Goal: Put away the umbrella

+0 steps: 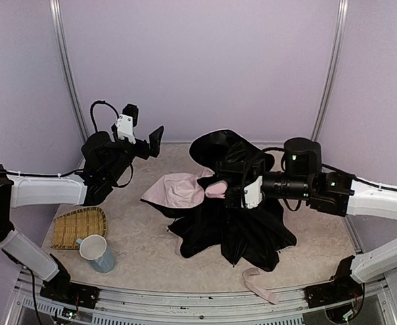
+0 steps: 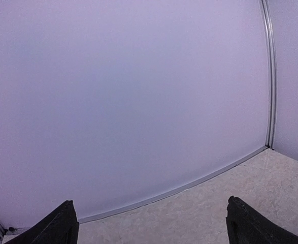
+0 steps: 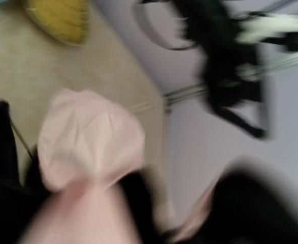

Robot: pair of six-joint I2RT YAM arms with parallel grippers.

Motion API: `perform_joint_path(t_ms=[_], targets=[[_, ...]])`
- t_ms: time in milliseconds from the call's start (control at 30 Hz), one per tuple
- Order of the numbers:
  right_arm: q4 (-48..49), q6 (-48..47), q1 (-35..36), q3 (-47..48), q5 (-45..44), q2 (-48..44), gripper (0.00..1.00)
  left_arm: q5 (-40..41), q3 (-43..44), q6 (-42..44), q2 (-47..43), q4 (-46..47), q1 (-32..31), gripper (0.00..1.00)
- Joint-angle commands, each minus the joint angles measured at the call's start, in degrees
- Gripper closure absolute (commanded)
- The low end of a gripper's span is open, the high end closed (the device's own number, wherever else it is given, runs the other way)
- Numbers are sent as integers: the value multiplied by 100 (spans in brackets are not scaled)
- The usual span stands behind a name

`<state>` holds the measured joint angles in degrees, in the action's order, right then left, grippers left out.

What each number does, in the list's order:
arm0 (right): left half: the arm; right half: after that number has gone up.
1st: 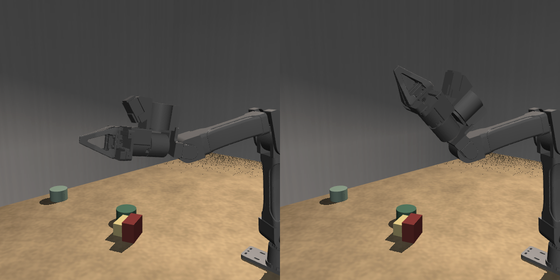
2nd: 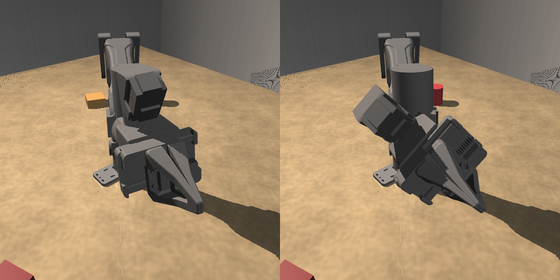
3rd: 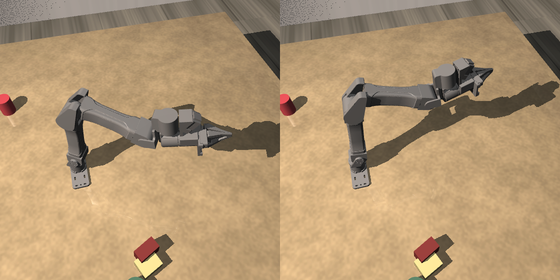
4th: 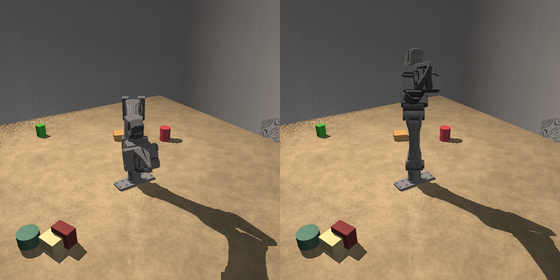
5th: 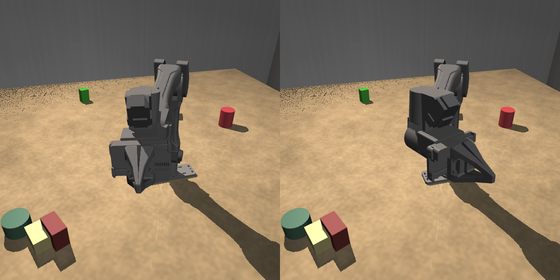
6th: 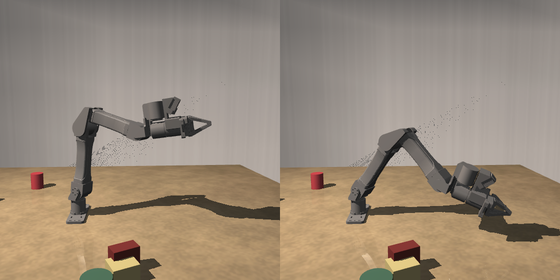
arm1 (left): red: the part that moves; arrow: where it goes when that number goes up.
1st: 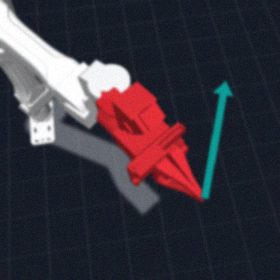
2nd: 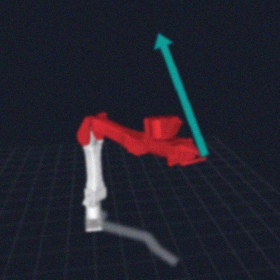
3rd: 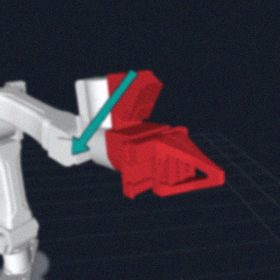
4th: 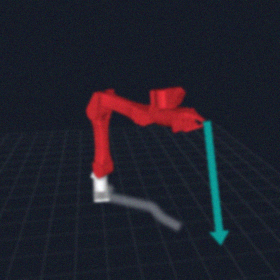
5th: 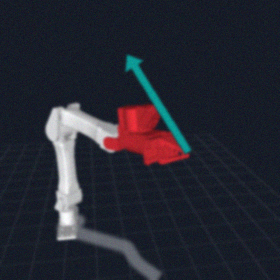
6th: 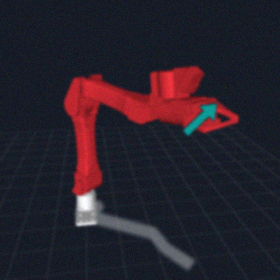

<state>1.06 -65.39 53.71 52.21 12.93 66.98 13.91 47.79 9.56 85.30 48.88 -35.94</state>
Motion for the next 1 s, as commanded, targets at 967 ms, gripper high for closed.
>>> perform_joint_path(t_ms=[967], targets=[[-2193,10701,-411,-2172,-2073,-1180,27,-687,-523,-1682,752,-2939,-1917,10]])
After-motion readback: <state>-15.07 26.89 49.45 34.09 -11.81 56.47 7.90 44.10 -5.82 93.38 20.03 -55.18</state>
